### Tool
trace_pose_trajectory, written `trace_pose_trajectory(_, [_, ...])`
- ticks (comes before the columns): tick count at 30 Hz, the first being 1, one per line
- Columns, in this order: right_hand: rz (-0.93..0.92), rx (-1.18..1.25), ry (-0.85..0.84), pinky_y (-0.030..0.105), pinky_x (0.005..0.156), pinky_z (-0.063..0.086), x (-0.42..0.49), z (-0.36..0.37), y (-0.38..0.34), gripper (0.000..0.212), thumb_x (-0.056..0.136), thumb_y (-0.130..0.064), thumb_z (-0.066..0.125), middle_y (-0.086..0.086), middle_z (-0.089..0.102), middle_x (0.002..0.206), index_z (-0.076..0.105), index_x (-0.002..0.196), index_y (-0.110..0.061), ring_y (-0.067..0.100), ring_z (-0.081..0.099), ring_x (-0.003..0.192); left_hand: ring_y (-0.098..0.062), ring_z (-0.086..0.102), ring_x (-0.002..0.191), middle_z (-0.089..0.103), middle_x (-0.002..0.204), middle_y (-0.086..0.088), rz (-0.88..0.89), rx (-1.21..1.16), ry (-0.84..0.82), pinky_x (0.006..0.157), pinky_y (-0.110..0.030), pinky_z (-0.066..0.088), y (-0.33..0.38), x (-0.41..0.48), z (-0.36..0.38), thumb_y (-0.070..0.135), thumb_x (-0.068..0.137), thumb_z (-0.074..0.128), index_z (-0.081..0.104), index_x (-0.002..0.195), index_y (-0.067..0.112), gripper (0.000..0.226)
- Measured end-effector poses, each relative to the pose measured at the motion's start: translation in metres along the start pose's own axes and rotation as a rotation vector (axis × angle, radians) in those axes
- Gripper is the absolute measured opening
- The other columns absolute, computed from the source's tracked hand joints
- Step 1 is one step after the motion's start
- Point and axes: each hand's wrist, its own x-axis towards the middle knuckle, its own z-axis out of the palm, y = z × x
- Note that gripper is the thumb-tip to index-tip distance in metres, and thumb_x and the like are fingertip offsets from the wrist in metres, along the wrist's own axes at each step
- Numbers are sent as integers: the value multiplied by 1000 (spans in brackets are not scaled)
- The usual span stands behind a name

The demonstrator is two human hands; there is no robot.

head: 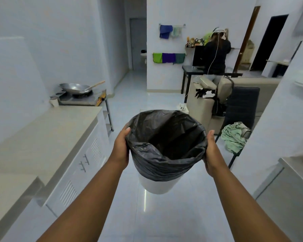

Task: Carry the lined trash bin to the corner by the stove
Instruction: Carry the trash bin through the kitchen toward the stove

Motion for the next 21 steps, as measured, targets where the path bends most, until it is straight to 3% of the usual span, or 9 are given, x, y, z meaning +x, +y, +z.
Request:
trace_pose_trajectory(2, [9, -8, 8, 35, 101, 41, 42, 4, 0, 81, 69, -82, 31, -9, 63, 119, 59, 128, -33, 8, 58, 106, -29, 61, 123, 67, 132, -11, -2, 1, -11, 100, -40, 48, -5, 44, -2, 33, 89, 45, 61, 133, 12, 52])
trace_pose_trajectory(5, [15, -2, 4, 35, 101, 41, 106, 6, 0, 75, 69, -82, 31, -10, 64, 116, 61, 120, -36, 6, 59, 104, -25, 62, 122, 68, 130, -8, -8, 18, -24, 99, -40, 48, -18, 109, -2, 34, 88, 45, 62, 132, 16, 50])
trace_pose_trajectory(8, [18, -18, 1, 38, 104, 41, 177, 3, 2, 83, 70, -81, 31, -6, 63, 120, 58, 130, -31, 10, 59, 105, -25, 62, 122, 69, 129, -6, -11, 23, -7, 97, -38, 48, -36, 171, -1, 35, 88, 45, 63, 131, 19, 49])
trace_pose_trajectory(13, [29, -33, -31, 46, 114, 32, 299, -6, -6, 91, 70, -82, 28, 3, 54, 142, 51, 139, -27, 22, 50, 128, -23, 61, 123, 68, 131, -5, 12, 40, 37, 100, -39, 47, -62, 275, 13, 35, 88, 45, 62, 132, 20, 49])
trace_pose_trajectory(18, [26, -34, -67, 37, 105, 39, 414, -15, -26, 74, 69, -81, 30, -2, 59, 131, 60, 121, -37, 12, 56, 111, -26, 57, 127, 63, 137, -8, 29, 48, 83, 106, -42, 44, -75, 375, 34, 32, 89, 43, 56, 138, 16, 53])
trace_pose_trajectory(21, [-2, -10, -90, 33, 101, 40, 477, -18, -35, 60, 70, -81, 33, -18, 68, 115, 70, 99, -43, 2, 59, 101, -25, 58, 127, 64, 136, -7, 39, 54, 81, 105, -41, 45, -83, 434, 43, 33, 89, 43, 57, 137, 18, 52])
